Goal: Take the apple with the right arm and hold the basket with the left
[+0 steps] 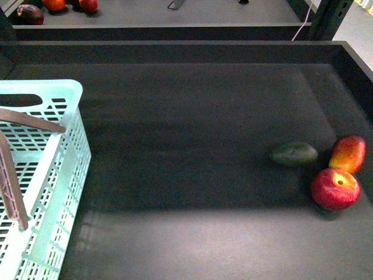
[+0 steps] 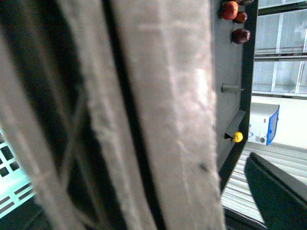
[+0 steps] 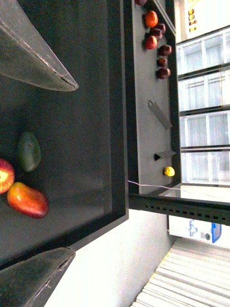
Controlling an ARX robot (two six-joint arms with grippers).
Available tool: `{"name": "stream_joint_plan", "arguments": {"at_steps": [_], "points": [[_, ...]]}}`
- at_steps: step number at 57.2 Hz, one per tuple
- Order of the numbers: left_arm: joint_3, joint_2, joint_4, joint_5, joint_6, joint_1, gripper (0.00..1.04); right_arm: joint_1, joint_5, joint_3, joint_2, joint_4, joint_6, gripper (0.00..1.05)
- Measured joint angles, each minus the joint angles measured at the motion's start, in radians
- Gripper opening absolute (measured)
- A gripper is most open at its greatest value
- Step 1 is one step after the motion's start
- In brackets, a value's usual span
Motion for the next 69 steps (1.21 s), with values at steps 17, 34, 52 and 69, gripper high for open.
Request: {"name": "stream_joint_plan", "arguments": {"at_steps": [17,34,52,69], "points": [[0.013,-0.008,-0.042,-0.041,-0.007,-0.024,0.21,0.0,0.0,0.0,0.0,0.0,0.0,0.96],[0.015,-0.117,-0.137,-0.03,-0.036,-0.066,0.15,0.0,0.0,0.0,0.0,0.0,0.0,0.96],[0.039,-0.41,-0.367,-0.057,-0.026,-0.237,0.15,0.0,0.0,0.0,0.0,0.0,0.0,0.96],[0.145,-0.407,-0.405,-0.184,-0.041,-0.524,0.15,0.0,0.0,0.0,0.0,0.0,0.0,0.96]]}}
